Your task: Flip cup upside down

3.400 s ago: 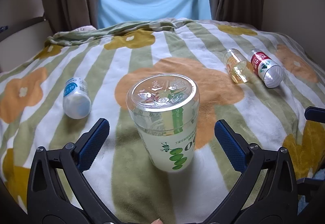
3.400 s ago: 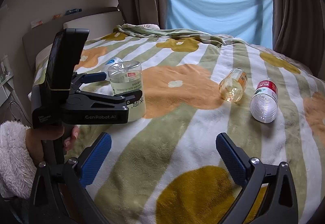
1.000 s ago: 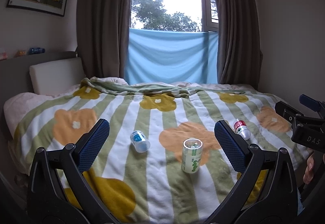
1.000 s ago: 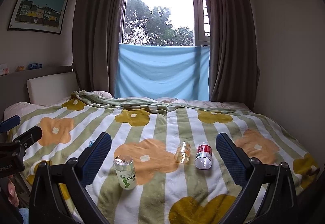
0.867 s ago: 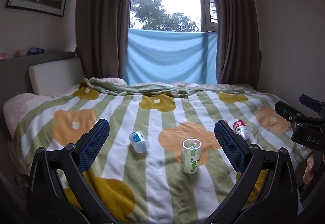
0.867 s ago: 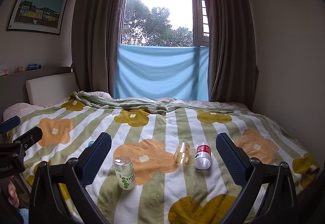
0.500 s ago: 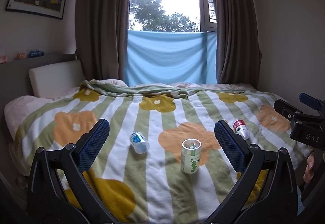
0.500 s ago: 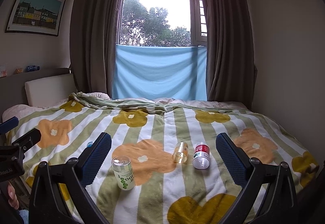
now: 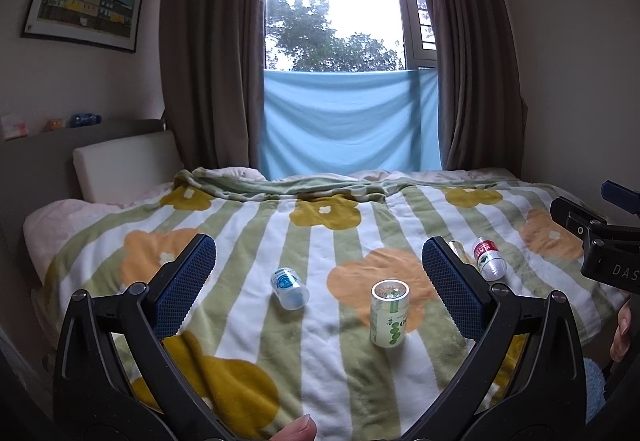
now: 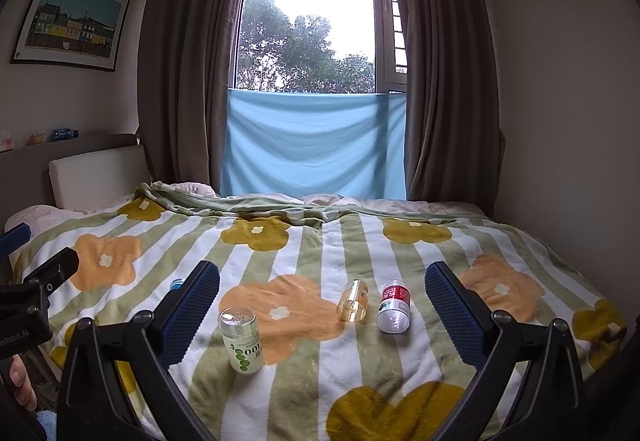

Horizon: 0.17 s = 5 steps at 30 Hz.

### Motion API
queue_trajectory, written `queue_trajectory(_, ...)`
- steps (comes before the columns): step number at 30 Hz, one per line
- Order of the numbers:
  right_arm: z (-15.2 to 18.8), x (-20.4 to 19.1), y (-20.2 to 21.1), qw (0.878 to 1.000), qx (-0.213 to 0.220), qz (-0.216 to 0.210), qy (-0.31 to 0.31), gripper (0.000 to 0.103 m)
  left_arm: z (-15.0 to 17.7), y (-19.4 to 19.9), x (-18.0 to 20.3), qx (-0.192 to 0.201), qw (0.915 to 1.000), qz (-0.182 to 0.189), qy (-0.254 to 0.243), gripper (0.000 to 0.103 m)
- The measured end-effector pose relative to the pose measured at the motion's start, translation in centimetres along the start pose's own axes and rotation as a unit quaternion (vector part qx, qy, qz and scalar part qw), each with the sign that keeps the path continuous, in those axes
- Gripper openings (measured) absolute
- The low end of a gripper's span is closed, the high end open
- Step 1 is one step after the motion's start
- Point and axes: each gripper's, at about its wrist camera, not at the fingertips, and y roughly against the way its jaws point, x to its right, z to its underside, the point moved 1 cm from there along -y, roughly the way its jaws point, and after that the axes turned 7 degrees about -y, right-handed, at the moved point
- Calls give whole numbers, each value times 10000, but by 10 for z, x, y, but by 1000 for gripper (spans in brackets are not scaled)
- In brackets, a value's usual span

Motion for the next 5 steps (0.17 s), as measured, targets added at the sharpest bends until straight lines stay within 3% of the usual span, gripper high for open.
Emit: queue_trajectory(5, -1, 0, 0, 10000, 2, 0, 0, 103, -1, 1, -2, 73, 9999, 54, 75, 103)
